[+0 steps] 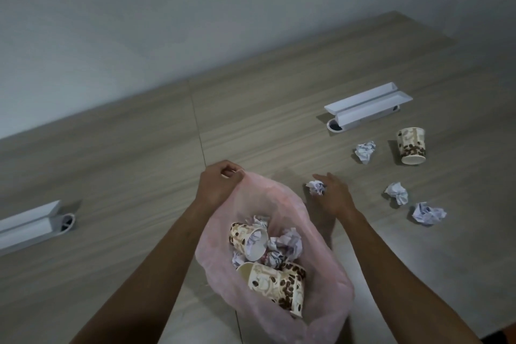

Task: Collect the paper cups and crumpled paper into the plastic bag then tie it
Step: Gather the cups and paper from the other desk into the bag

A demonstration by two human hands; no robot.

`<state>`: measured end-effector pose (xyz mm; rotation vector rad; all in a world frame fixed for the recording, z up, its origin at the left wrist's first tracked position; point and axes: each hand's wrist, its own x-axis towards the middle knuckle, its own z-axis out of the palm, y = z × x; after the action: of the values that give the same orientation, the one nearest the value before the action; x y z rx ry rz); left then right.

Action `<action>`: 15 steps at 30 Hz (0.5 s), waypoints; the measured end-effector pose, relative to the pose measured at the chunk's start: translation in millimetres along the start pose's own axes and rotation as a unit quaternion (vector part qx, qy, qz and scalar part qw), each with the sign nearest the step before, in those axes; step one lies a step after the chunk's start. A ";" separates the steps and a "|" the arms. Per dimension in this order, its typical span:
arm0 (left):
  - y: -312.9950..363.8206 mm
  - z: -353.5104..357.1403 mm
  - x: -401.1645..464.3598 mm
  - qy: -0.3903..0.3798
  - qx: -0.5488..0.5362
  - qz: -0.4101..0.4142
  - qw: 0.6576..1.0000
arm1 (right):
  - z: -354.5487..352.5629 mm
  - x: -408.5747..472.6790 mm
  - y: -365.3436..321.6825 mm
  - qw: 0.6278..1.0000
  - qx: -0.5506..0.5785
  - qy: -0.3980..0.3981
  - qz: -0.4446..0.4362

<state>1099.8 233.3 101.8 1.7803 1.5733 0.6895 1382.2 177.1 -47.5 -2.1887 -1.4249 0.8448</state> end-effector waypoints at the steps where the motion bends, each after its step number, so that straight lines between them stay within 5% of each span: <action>1: -1.2 0.4 0.7 -0.001 -0.002 -0.003 1.000 | 5.0 4.1 4.4 1.000 -0.025 -0.013 -0.010; 6: -6.1 2.1 -0.8 -0.002 -0.027 -0.017 0.999 | 32.3 12.3 26.6 0.993 -0.106 -0.033 -0.044; 12: -3.1 1.1 -3.2 -0.001 -0.021 -0.025 0.999 | 5.2 -31.4 -13.5 0.997 0.068 0.030 -0.018; 15: -1.0 1.7 -5.1 -0.007 -0.023 -0.016 1.000 | -28.1 -63.2 -56.7 0.973 0.187 0.130 -0.028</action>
<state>1099.7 228.2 100.1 1.7194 1.5604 0.6918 1343.8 142.2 25.4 -1.8828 -1.0948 0.7094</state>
